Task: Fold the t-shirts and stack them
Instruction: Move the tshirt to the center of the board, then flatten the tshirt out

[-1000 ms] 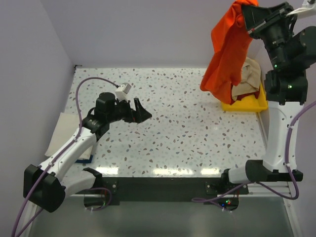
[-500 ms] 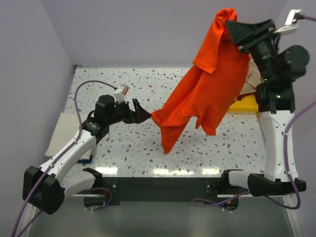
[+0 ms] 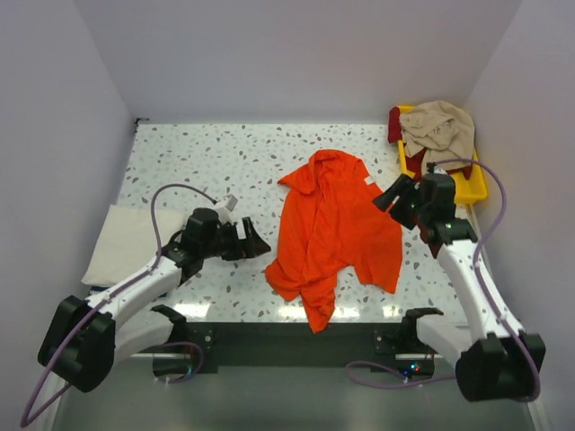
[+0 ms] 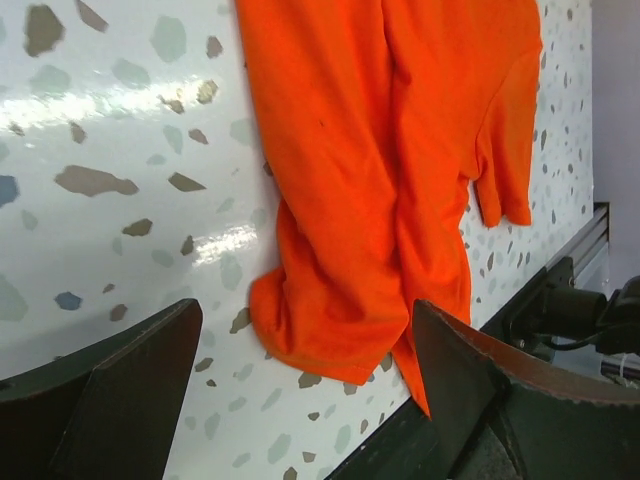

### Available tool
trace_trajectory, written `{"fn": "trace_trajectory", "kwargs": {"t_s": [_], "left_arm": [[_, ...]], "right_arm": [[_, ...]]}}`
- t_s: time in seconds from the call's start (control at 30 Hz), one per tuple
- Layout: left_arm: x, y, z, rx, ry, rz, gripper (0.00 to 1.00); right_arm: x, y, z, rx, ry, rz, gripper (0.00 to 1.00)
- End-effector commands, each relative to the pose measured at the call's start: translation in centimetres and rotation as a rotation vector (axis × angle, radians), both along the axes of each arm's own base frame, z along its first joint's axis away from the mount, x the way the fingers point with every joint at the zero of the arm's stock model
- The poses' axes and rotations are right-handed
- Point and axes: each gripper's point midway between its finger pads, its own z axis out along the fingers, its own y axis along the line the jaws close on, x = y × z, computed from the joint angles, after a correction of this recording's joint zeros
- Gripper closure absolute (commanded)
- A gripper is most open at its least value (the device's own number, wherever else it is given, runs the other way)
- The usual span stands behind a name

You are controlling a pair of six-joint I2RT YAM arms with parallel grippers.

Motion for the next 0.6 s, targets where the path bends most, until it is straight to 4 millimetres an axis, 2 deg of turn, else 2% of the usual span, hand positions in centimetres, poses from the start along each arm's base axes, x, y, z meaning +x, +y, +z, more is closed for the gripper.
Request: {"fn": "trace_trajectory", "kwargs": {"t_s": [0.0,0.03,0.07,0.13,0.17,0.2,0.4,0.47,0.57], "left_arm": [[0.6,-1.8,0.5,0.010,-0.069,-0.008,0.09],[1.2,-1.7,0.2,0.064,-0.084,0.033,0.09],[0.4,-2.7,-0.5,0.097,-0.081,0.004,0.10],[0.8,-2.9,-1.1,0.143,-0.087,0.036,0.13],[0.7,-3.2,-2.1,0.170,-0.068,0.031,0.14],[0.7,-3.3,-2.5,0.183,-0.064,0.033,0.16],[0.9,-5.0,-4.7,0.247,-0.055,0.011,0.25],[1.0,-5.9,-5.0,0.249,-0.057,-0.017,0.26],[0.7,-7.2,-5.1,0.208,-0.059,-0.068,0.35]], "right_arm": [[-2.7,-2.5,1.1,-0.121,-0.101,-0.049,0.34],[-3.5,-2.6,0.3,-0.127,-0.083,-0.051,0.34],[-4.4,-2.7,-1.4,-0.135,-0.045,-0.053,0.34],[-5.4,-2.9,-2.4,-0.138,-0.031,-0.056,0.34],[-5.7,-2.9,-3.1,-0.139,-0.020,-0.055,0.34],[-6.3,-3.0,-4.3,-0.142,0.007,-0.053,0.34],[-6.5,-4.5,-7.8,-0.211,0.072,-0.108,0.34],[-6.3,-5.1,-8.8,-0.231,0.103,-0.130,0.34],[-5.6,-5.5,-9.8,-0.256,0.131,-0.151,0.34]]}}
